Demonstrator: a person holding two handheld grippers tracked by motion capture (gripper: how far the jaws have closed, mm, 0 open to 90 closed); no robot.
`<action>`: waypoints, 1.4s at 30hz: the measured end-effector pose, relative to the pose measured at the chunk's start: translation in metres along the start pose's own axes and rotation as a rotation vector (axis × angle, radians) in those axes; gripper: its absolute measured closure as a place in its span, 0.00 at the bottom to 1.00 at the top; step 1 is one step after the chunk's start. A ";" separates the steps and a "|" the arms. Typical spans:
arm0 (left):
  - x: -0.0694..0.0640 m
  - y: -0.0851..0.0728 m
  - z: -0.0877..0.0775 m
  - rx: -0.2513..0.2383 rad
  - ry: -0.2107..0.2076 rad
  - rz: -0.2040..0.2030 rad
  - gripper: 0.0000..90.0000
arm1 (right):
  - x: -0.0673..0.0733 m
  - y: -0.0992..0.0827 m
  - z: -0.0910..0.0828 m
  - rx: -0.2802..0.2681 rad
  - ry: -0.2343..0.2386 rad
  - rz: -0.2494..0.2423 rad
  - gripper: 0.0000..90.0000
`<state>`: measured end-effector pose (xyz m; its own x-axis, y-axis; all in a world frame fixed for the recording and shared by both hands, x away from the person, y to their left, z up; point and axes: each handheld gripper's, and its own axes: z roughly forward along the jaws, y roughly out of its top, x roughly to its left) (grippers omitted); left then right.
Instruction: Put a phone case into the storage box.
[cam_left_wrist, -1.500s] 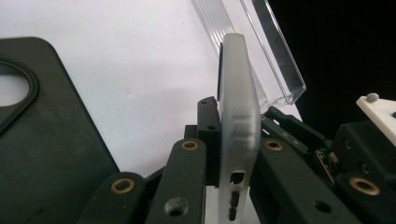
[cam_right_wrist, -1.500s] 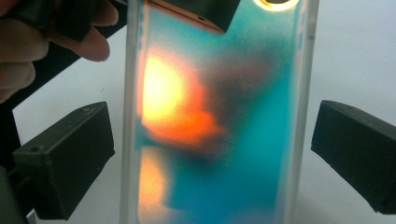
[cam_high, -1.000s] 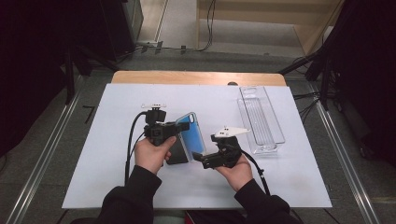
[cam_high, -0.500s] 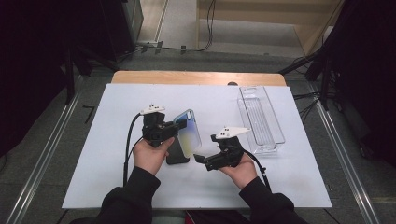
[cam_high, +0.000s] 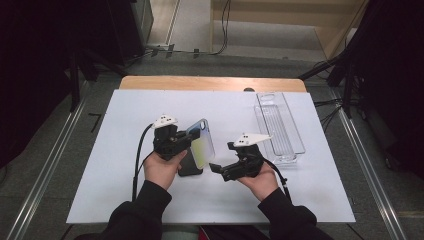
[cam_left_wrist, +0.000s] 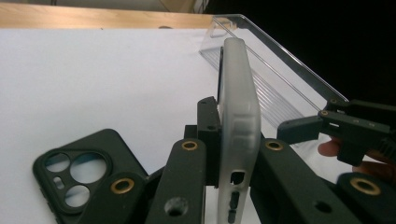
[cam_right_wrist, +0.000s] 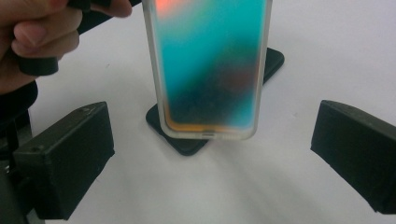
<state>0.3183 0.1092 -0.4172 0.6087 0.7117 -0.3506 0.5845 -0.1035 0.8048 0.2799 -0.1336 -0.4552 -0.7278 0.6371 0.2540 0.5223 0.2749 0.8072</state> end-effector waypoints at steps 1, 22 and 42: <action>0.000 -0.001 0.000 0.003 -0.006 -0.013 0.96 | 0.000 0.000 0.000 -0.003 -0.002 0.007 0.00; -0.020 -0.008 0.010 0.061 -0.048 -0.039 0.96 | 0.011 0.008 0.005 -0.060 -0.074 0.077 0.00; -0.034 -0.010 0.011 0.073 -0.071 -0.030 0.95 | 0.018 0.012 0.012 -0.082 -0.102 0.059 0.16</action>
<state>0.2981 0.0787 -0.4183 0.6252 0.6648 -0.4088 0.6389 -0.1352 0.7573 0.2778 -0.1104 -0.4474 -0.6460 0.7213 0.2499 0.5214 0.1778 0.8346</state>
